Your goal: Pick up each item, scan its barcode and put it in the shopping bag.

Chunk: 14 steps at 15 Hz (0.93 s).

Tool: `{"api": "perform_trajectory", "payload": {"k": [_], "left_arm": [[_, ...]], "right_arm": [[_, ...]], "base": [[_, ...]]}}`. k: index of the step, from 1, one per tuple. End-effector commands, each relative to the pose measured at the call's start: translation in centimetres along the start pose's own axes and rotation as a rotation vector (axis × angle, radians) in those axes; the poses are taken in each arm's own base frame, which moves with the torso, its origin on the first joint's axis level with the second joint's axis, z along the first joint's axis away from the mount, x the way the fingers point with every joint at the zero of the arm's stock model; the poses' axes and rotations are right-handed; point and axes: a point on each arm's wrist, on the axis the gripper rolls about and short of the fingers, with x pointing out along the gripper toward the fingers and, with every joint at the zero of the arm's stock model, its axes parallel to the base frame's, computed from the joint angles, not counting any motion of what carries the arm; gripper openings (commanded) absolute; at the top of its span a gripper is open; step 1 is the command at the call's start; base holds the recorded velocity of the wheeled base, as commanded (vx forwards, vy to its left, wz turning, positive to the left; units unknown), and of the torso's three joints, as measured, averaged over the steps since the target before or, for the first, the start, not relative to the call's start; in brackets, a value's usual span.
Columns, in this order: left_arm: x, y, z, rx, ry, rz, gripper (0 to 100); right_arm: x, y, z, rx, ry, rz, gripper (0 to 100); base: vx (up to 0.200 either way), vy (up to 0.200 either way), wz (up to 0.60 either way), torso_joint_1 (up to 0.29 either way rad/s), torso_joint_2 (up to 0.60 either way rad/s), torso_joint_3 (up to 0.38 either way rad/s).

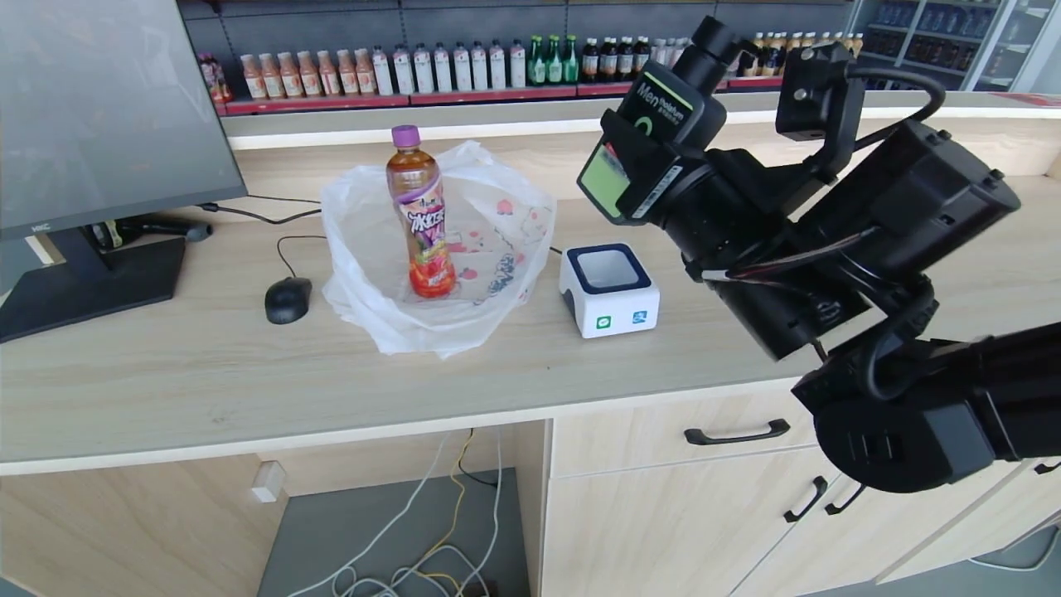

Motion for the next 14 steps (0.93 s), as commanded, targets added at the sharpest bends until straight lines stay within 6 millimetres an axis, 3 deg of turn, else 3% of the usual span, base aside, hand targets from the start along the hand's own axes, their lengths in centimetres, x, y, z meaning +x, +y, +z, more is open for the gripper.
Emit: {"api": "perform_trajectory", "payload": {"k": [1, 6, 14], "left_arm": [[0.0, 0.0, 0.0, 0.0, 0.0, -0.001, 100], [0.0, 0.0, 0.0, -0.003, 0.0, 0.001, 100], [0.0, 0.0, 0.0, -0.005, 0.0, 0.001, 100]], "right_arm": [[-1.4, -0.1, 0.4, -0.057, -0.009, 0.032, 0], [-1.6, -0.8, -0.8, -0.088, -0.023, 0.026, 0], [-2.0, -1.3, -0.3, -0.101, -0.029, 0.021, 0]], "base": [[0.0, 0.0, 0.0, 0.0, 0.0, 0.0], [0.0, 0.0, 0.0, 0.0, 0.0, 0.0], [0.0, 0.2, 0.0, 0.003, 0.0, 0.002]]}}
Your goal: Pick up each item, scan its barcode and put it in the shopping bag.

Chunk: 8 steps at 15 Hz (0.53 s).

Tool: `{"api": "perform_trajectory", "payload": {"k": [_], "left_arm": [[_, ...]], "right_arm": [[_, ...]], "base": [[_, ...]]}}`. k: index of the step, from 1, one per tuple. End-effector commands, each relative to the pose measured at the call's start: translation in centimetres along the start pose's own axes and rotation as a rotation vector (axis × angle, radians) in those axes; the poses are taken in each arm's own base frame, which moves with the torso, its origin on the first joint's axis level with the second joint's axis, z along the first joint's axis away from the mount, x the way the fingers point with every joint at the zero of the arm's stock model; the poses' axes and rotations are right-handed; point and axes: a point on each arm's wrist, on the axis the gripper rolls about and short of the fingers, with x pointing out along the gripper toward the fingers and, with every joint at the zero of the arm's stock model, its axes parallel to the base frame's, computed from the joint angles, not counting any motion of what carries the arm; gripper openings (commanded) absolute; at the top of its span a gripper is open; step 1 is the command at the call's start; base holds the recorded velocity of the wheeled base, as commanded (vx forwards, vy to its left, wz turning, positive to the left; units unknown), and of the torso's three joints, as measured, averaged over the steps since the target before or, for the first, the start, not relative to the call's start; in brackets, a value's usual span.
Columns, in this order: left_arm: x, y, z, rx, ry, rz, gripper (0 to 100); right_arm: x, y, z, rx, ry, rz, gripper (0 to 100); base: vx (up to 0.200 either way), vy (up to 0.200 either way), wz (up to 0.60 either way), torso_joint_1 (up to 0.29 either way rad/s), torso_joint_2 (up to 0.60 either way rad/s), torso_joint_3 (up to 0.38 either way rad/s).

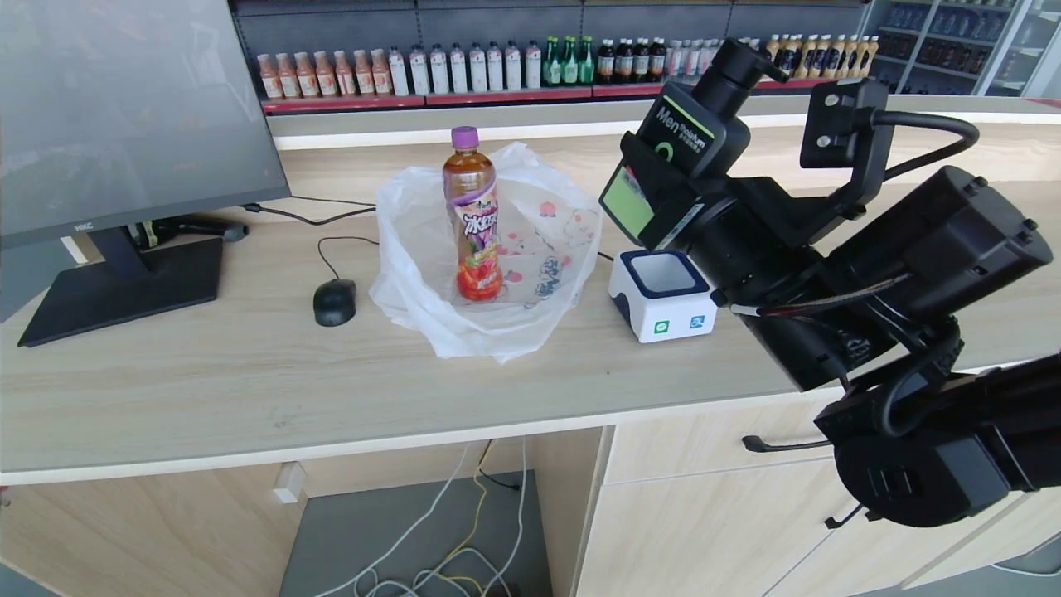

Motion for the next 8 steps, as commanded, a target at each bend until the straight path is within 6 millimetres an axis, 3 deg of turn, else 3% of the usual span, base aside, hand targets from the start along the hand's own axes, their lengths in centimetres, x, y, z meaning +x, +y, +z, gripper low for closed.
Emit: {"api": "perform_trajectory", "payload": {"k": [1, 6, 8], "left_arm": [[0.0, 0.0, 0.0, -0.001, 0.0, 0.001, 100], [0.0, 0.0, 0.0, 0.001, 0.0, 0.001, 100], [0.0, 0.0, 0.0, 0.002, 0.0, 0.001, 100]], "right_arm": [[-0.03, -0.3, 0.09, 0.0, -0.001, -0.008, 0], [0.05, -1.09, -0.18, -0.011, 0.005, -0.028, 0], [0.0, -1.15, -0.23, -0.012, 0.007, -0.031, 0]], "base": [[0.0, 0.2, 0.0, -0.007, 0.01, 0.002], [0.0, 0.2, 0.0, 0.006, 0.01, 0.0], [0.0, 0.0, 0.0, 0.0, 0.0, 0.0]]}}
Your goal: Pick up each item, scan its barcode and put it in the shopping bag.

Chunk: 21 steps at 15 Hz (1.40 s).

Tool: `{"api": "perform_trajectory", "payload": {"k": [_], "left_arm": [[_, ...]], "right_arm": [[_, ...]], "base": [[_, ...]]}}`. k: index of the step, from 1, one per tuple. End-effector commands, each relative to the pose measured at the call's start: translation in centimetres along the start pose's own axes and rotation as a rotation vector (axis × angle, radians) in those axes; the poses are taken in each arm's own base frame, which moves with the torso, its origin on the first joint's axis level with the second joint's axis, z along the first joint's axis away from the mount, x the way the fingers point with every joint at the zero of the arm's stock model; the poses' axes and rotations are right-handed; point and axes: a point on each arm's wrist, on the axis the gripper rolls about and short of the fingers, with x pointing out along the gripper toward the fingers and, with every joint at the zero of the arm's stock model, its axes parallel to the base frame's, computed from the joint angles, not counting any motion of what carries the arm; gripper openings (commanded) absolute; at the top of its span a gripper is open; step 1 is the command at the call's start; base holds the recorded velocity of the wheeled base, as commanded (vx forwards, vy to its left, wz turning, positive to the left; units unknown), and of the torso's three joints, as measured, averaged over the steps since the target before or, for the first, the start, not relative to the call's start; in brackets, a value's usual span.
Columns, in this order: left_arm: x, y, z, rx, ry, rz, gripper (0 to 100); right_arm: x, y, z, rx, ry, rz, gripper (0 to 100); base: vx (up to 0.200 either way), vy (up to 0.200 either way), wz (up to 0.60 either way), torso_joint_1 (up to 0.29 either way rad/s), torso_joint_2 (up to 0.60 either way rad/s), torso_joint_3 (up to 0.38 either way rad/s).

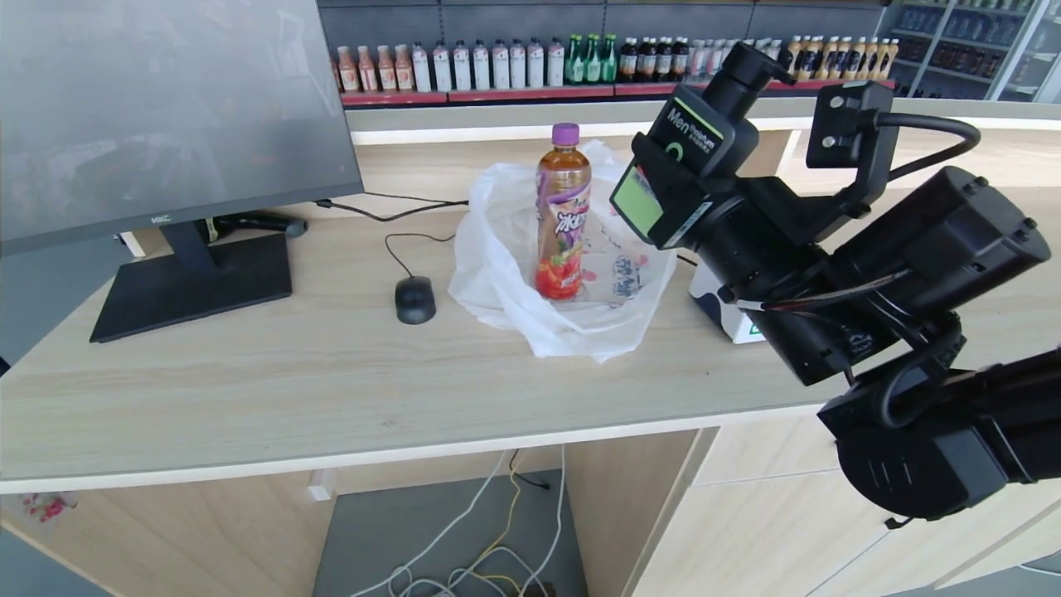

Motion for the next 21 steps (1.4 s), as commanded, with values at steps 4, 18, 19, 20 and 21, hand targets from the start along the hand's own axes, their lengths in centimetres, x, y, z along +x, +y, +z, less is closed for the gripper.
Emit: {"api": "perform_trajectory", "payload": {"k": [4, 18, 19, 20, 21], "left_arm": [[0.0, 0.0, 0.0, 0.0, 0.0, -0.001, 100], [0.0, 0.0, 0.0, 0.0, 0.0, 0.0, 100], [0.0, 0.0, 0.0, 0.0, 0.0, 0.0, 100], [0.0, 0.0, 0.0, 0.0, 0.0, 0.0, 100], [0.0, 0.0, 0.0, 0.0, 0.0, 0.0, 100]], "right_arm": [[0.3, -1.4, -0.1, -0.041, 0.0, -0.043, 0], [3.1, -7.5, -11.0, -0.115, 0.144, -0.187, 0], [3.2, -7.7, -11.1, -0.118, 0.142, -0.191, 0], [3.3, -7.9, -11.6, -0.118, 0.145, -0.193, 0], [3.3, -7.9, -11.9, -0.12, 0.15, -0.194, 0]], "base": [[0.0, 0.0, 0.0, 0.0, 0.0, 0.0], [0.0, 0.0, 0.0, 0.0, 0.0, 0.0], [0.0, 0.0, 0.0, 0.0, 0.0, 0.0], [0.0, 0.0, 0.0, 0.0, 0.0, 0.0], [0.0, 0.0, 0.0, 0.0, 0.0, 0.0]]}}
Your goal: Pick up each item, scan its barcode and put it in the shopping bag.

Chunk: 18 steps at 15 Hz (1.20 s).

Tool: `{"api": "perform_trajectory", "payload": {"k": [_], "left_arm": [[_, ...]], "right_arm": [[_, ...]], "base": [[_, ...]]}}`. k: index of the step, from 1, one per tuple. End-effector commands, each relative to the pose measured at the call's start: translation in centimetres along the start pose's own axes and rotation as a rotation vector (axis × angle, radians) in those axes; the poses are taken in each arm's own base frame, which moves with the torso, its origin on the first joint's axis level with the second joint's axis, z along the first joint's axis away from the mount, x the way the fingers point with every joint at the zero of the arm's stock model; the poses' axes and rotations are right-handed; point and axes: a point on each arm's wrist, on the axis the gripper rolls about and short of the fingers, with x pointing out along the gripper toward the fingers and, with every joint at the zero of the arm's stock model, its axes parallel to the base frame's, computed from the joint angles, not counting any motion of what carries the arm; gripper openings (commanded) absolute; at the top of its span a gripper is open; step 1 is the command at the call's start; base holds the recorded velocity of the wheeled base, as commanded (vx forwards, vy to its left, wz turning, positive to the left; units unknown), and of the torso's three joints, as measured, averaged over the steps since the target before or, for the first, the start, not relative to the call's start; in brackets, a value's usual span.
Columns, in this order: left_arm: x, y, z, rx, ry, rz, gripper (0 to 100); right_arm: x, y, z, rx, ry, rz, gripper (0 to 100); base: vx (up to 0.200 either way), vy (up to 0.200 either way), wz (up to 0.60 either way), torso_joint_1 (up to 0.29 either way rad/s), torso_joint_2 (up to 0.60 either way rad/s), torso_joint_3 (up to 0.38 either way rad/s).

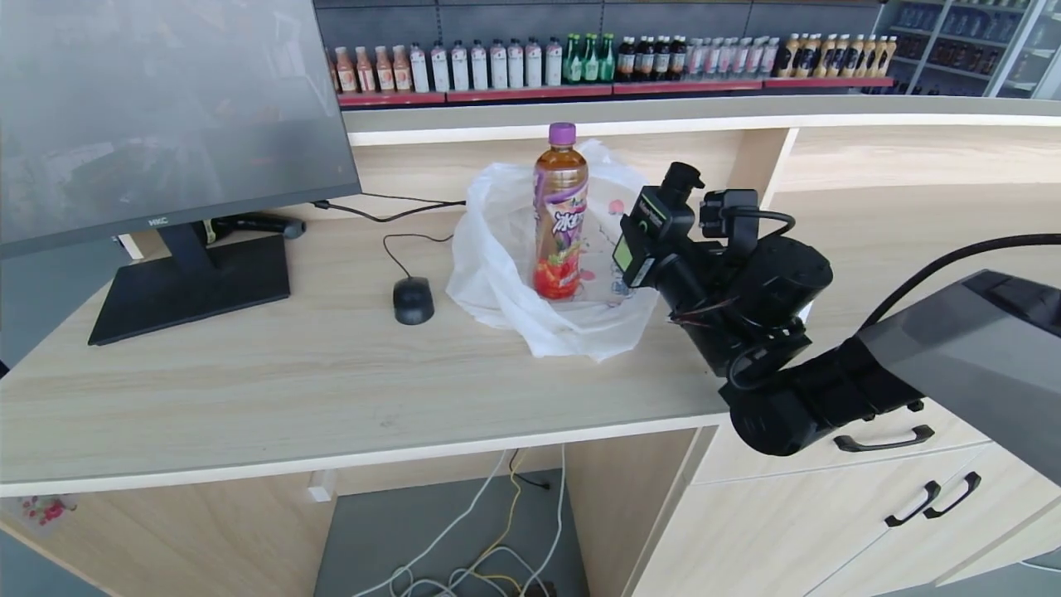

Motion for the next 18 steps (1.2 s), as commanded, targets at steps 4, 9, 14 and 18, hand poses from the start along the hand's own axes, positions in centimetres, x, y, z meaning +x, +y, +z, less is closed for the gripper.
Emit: {"api": "perform_trajectory", "payload": {"k": [4, 9, 14, 18], "left_arm": [[0.0, 0.0, 0.0, 0.0, 0.0, 0.0, 100], [0.0, 0.0, 0.0, 0.0, 0.0, 0.0, 100], [0.0, 0.0, 0.0, 0.0, 0.0, 0.0, 100], [0.0, 0.0, 0.0, 0.0, 0.0, 0.0, 100]], "right_arm": [[0.3, -0.2, -2.1, -0.043, 0.05, 0.006, 0], [0.8, -0.4, -2.2, -0.051, 0.082, 0.004, 0], [3.3, -0.1, -0.6, -0.105, 0.114, 0.006, 0], [4.3, -0.1, -2.6, -0.111, 0.154, 0.005, 0]], "base": [[0.0, 0.0, 0.0, 0.0, 0.0, 0.0], [0.0, 0.0, 0.0, 0.0, 0.0, 0.0], [0.0, 0.0, 0.0, 0.0, 0.0, 0.0], [0.0, 0.0, 0.0, 0.0, 0.0, 0.0]]}}
